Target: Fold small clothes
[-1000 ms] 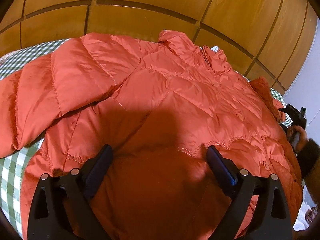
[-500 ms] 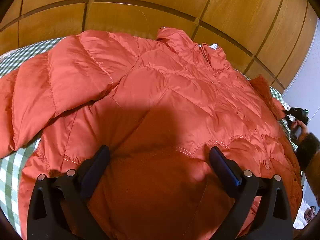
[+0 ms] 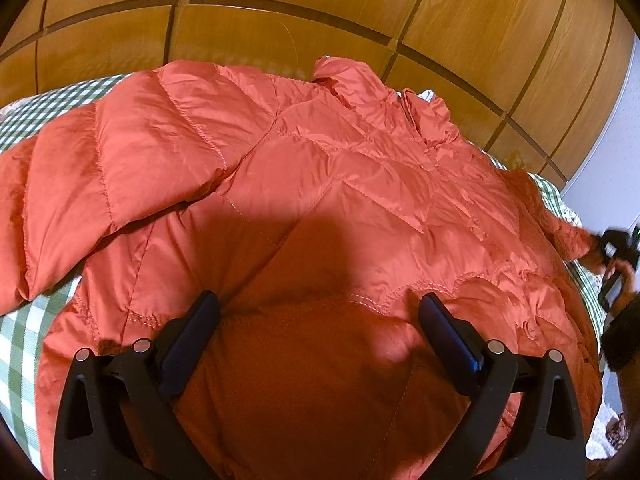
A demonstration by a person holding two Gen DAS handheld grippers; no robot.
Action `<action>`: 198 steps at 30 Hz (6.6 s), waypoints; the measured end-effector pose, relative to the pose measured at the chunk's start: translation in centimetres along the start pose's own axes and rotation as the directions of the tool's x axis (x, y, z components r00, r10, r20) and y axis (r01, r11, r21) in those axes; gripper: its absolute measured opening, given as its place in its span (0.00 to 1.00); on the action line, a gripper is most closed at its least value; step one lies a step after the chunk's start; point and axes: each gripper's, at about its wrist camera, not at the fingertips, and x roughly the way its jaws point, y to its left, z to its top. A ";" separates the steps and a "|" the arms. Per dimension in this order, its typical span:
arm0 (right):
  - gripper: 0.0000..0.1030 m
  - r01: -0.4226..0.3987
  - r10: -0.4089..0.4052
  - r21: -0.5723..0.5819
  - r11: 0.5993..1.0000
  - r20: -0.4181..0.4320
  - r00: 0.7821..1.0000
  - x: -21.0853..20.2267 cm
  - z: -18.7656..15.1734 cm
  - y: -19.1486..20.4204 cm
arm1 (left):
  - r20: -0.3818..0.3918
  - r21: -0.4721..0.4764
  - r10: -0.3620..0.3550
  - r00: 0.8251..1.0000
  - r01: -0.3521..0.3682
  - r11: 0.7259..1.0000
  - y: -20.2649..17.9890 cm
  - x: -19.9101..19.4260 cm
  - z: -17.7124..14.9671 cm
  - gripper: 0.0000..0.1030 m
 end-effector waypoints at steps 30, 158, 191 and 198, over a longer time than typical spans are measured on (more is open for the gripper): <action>0.79 -0.518 0.158 -0.809 0.277 -0.493 0.855 -4.7 -29.4 27.1 | 0.019 -0.050 -0.022 1.000 0.022 0.998 0.6 -1.0 0.0 0.96; 0.98 -0.273 0.114 -0.625 0.732 -0.282 0.953 -5.6 -19.5 23.5 | 0.012 0.323 0.121 0.993 -0.118 0.939 -3.8 -1.7 3.1 0.79; 0.98 -0.264 -0.053 -0.835 0.483 -0.329 0.943 0.9 -31.8 31.2 | -0.016 -0.265 0.199 0.980 -0.196 0.944 11.2 1.8 7.1 0.44; 0.98 -0.341 -0.031 -0.771 0.537 -0.422 0.906 -1.3 -28.5 30.1 | -0.033 -0.164 0.311 0.950 -0.312 0.936 9.9 -1.8 4.1 0.95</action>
